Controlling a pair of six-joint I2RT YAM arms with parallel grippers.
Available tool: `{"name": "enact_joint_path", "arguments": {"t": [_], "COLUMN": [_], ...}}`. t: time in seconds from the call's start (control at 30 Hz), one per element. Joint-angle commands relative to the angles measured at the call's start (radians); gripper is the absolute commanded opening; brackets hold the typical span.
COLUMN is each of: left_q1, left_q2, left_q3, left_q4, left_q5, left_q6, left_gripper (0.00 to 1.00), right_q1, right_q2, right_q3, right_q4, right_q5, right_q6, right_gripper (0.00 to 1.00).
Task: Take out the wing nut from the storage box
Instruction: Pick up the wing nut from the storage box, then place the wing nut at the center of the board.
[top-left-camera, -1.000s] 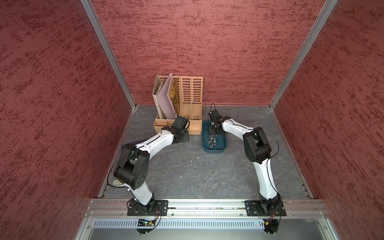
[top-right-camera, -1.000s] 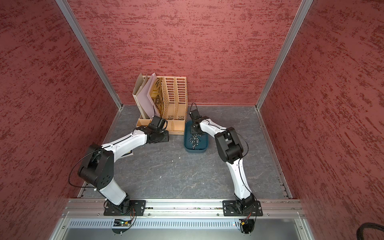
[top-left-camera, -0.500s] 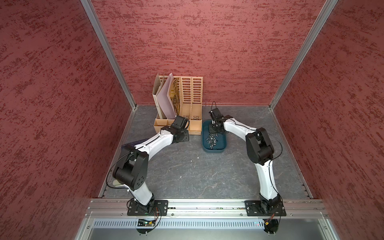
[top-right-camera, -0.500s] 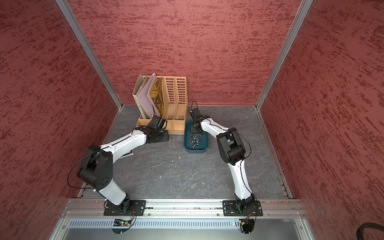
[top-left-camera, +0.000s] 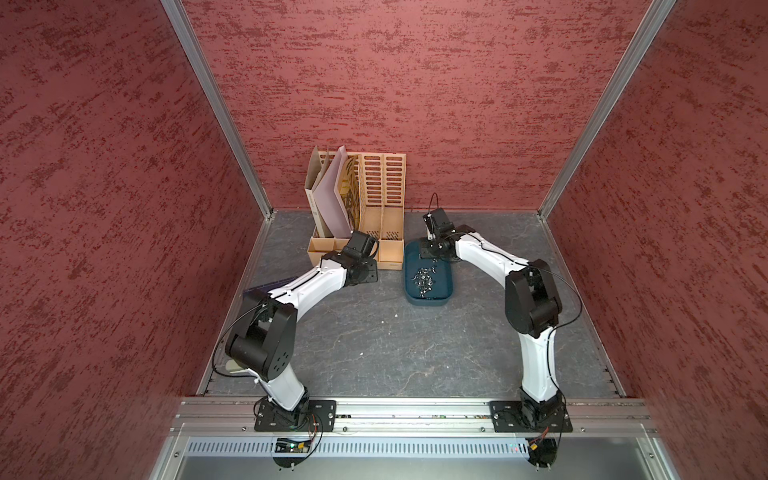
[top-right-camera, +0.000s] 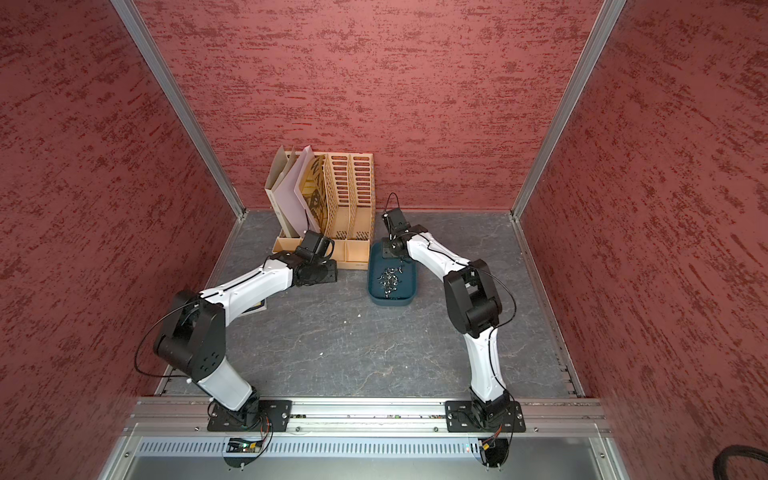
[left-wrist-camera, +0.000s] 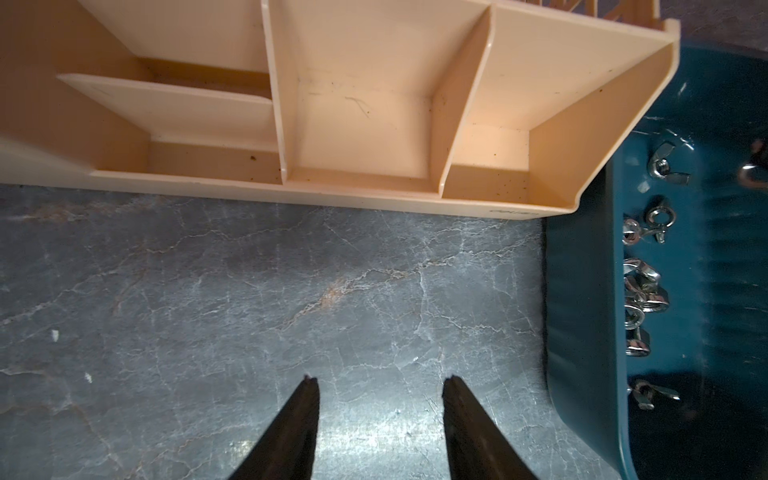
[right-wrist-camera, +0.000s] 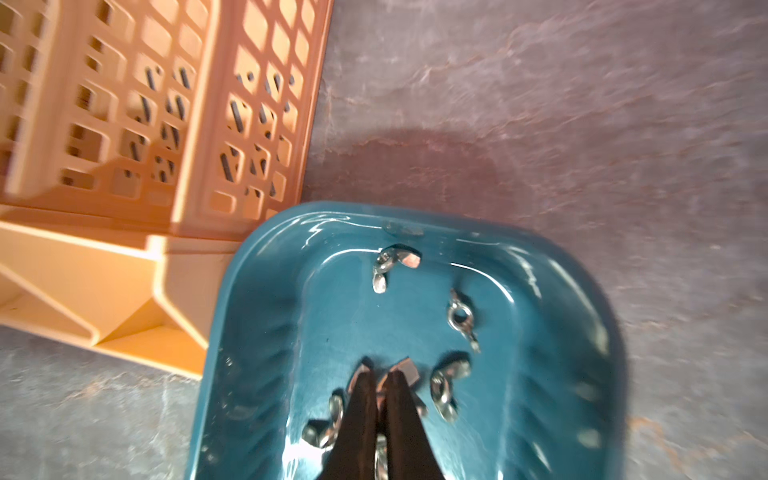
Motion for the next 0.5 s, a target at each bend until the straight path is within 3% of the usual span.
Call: {"name": "enact_joint_path", "arguments": {"t": [0.0,0.47], "left_q1": [-0.006,-0.014], "left_q2": [-0.025,0.004], "left_q3": [0.031,0.073], "left_q4": [-0.009,-0.017], "left_q5": [-0.012,-0.001], "left_q6": [0.011,0.02], "left_gripper": [0.52,0.52], "right_q1": [-0.04,-0.201], "right_q2": [-0.093,-0.278], "right_q3": [-0.029,-0.307], "right_q4": [0.001,0.052], "right_q5": [0.006,0.009], "right_q6": [0.003,-0.005], "right_gripper": [0.0,0.0]}}
